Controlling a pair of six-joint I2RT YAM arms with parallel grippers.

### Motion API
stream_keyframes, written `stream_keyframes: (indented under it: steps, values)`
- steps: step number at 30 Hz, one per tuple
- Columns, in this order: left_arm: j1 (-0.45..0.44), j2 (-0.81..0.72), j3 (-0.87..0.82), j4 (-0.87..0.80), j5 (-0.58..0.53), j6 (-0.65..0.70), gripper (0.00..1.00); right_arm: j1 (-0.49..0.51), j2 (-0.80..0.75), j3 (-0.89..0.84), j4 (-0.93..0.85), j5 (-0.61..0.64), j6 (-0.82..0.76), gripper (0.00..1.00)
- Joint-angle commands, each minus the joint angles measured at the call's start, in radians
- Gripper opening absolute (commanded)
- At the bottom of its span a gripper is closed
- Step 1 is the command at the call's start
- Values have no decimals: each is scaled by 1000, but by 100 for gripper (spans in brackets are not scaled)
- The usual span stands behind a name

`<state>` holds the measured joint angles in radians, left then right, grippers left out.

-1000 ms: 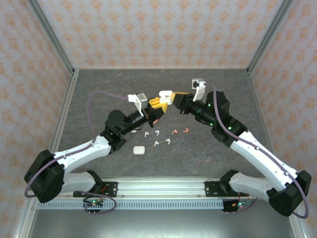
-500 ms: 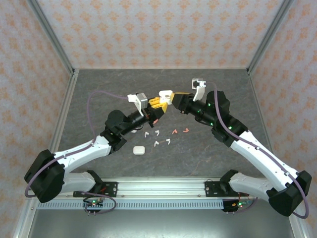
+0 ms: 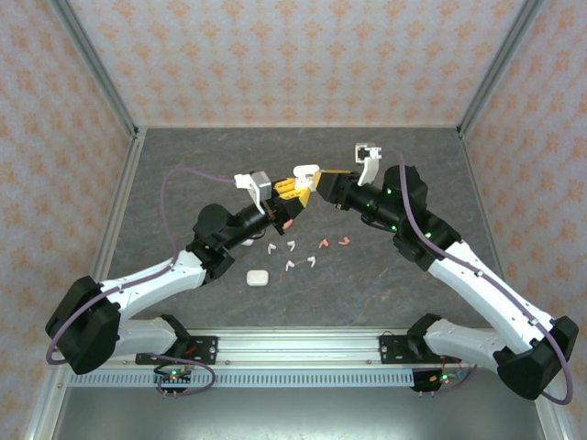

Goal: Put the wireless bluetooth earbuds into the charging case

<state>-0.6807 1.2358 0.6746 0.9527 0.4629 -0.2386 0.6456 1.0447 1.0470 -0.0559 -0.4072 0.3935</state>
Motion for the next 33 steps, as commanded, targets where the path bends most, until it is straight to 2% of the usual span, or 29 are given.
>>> stream_keyframes:
  steps: [1,17,33]
  values:
    - [-6,8,26,65,-2,-8,0,7,-3,38,-7,-22,5,41]
    - [-7,5,21,80,11,-8,0,3,1,79,-30,-8,14,66]
    - [-8,2,19,77,5,-7,0,-9,7,109,-106,-29,24,70]
